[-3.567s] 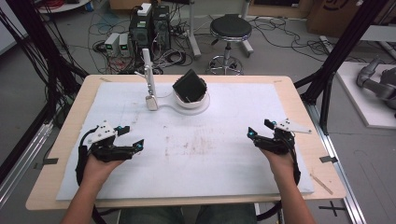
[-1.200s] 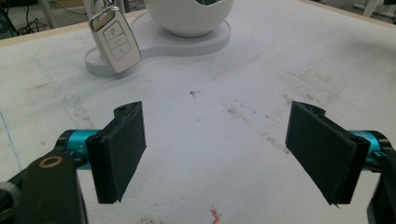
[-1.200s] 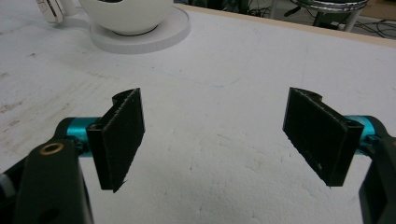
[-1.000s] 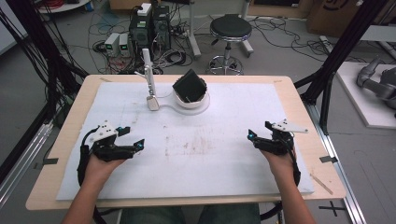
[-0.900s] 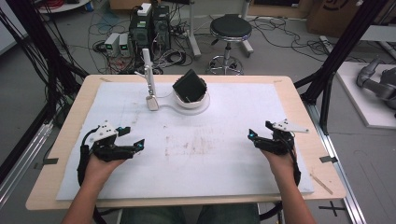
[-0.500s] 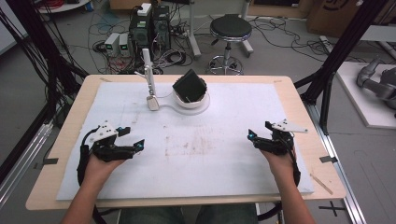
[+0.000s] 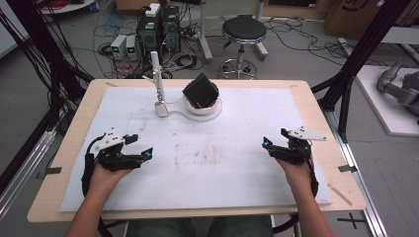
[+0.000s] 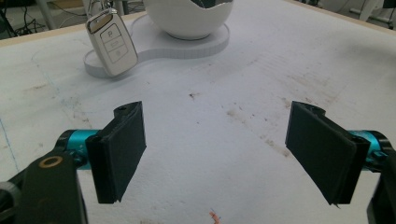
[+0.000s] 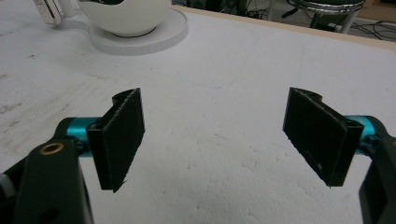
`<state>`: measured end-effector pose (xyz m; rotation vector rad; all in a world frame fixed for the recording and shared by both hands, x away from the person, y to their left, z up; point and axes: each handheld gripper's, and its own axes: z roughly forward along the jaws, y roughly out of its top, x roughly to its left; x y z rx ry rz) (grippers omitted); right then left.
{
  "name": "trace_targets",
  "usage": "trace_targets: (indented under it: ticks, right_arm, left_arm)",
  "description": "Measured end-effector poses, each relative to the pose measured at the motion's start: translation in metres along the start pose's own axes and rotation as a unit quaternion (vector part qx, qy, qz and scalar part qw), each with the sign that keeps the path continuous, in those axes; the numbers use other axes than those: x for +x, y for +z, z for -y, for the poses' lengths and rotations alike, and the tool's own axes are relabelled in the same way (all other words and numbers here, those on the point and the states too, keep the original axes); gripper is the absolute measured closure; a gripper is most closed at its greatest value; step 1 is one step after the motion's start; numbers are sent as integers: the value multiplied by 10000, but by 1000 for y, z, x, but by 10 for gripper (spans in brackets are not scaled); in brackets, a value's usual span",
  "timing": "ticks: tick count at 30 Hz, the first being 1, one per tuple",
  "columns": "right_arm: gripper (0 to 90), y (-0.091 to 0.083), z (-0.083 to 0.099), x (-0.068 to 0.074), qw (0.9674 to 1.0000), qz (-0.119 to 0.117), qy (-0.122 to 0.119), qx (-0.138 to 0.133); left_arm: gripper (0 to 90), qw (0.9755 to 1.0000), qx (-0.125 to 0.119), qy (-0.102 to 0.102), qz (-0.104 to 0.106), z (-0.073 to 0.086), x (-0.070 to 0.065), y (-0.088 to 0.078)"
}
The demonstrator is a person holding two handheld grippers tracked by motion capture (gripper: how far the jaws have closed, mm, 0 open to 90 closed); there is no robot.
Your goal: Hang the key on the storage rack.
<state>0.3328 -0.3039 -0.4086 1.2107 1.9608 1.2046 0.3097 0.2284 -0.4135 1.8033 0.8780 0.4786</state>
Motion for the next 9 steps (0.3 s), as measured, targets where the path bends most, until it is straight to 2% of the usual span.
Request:
trace_targets:
  ticks: [9]
  right_arm:
    - [211,0,0,0,10000,-3,-22,-1]
  left_arm:
    - [201,10000,21,27,20,0,-1,0]
